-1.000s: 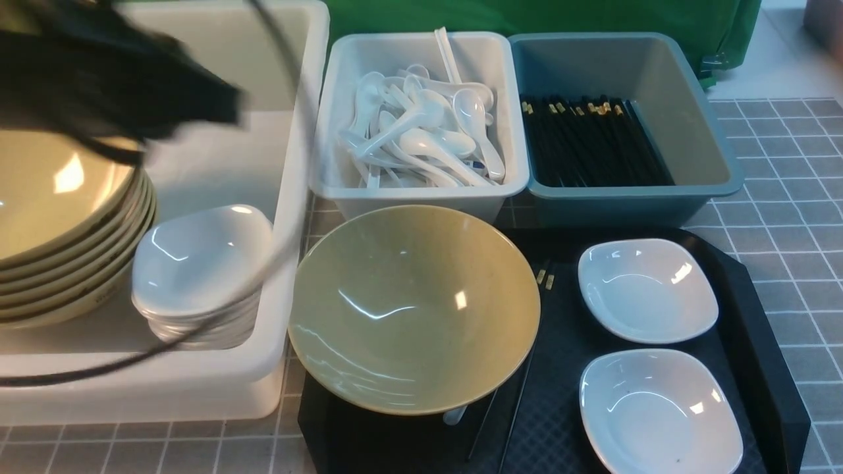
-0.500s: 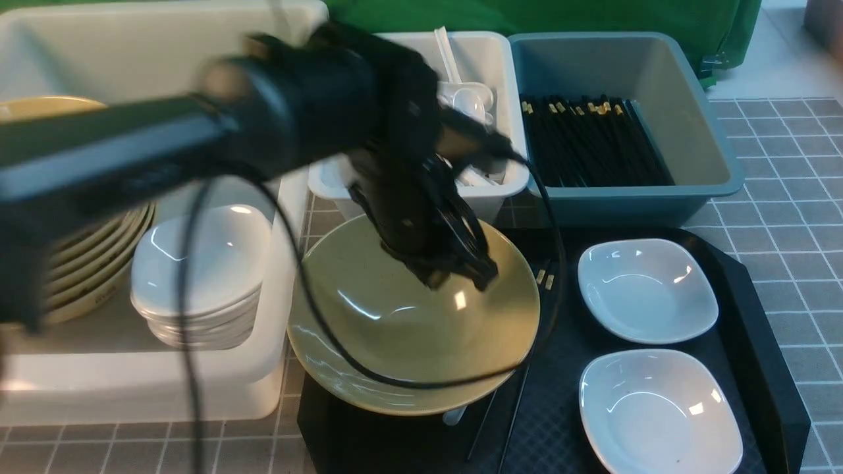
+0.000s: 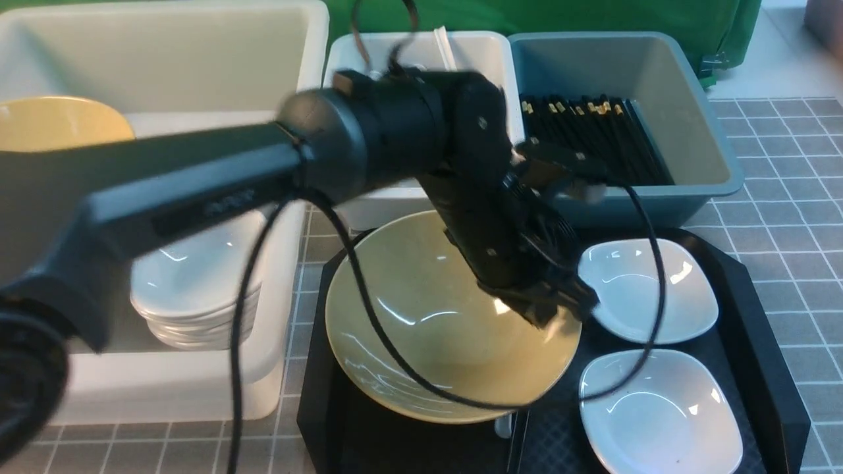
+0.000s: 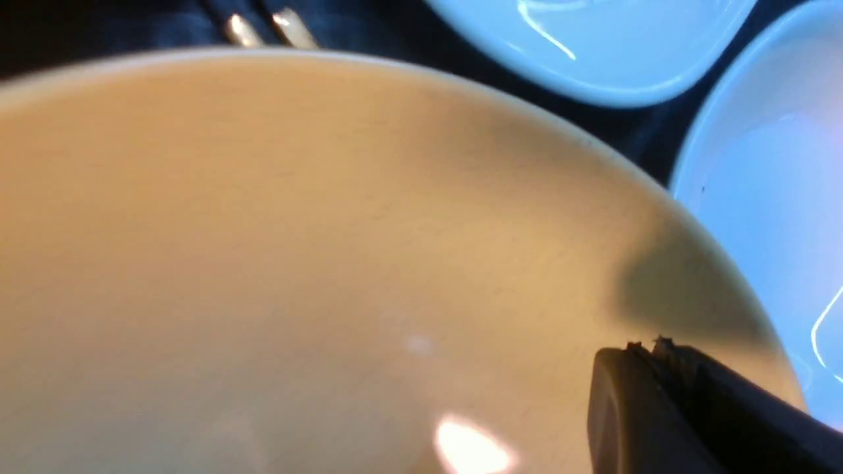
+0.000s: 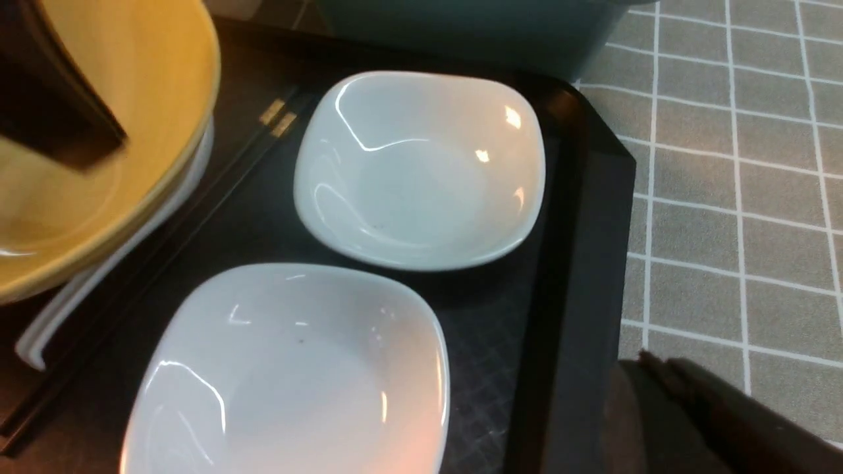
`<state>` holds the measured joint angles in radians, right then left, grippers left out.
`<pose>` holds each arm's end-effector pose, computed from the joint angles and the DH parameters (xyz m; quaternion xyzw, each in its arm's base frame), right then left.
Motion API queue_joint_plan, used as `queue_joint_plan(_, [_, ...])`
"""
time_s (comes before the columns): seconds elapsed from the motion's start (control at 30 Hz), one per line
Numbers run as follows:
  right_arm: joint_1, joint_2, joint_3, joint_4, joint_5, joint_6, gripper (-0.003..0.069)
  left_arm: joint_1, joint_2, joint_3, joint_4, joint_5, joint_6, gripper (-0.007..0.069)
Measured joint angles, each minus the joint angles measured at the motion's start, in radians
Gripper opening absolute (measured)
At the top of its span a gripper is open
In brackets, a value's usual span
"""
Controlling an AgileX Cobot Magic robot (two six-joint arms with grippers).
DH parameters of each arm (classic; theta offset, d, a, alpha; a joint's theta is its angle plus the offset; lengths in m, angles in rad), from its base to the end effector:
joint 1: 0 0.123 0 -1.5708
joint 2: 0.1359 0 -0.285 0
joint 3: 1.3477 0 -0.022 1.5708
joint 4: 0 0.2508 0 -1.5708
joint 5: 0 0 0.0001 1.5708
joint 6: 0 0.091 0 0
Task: On grey table put chopsticks spoon bowls plates into blue grey white boxes.
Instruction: 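Grasp the large bowl on the tray by its rim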
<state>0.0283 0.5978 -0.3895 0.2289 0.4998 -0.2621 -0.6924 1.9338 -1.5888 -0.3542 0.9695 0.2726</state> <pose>0.1137 0.0131 0.2535 -0.0644 0.8835 0.0409 0.4622 0.3037 -0.2858 0.2494 0.3850 0.8932 -0.1917 0.1312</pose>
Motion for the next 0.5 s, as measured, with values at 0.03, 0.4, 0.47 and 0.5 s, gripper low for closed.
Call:
queue_joint_plan(0.03, [0.0,0.0,0.0,0.0,0.0,0.0,0.005,0.023,-0.023,-0.001,0.025,0.013,-0.004,0.0031])
queue_joint_plan(0.4, [0.066,0.0,0.01,0.003,-0.01,0.0,0.005,0.182,-0.033,-0.002,0.292,0.06,-0.083,0.0447])
queue_joint_plan(0.47, [0.069,0.0,0.01,0.003,-0.012,0.0,0.005,0.182,-0.003,-0.002,0.293,0.055,-0.074,0.0475])
queue_joint_plan(0.5, [0.07,0.0,0.01,0.003,-0.015,-0.001,0.005,0.182,0.015,-0.002,0.296,0.049,-0.071,0.048])
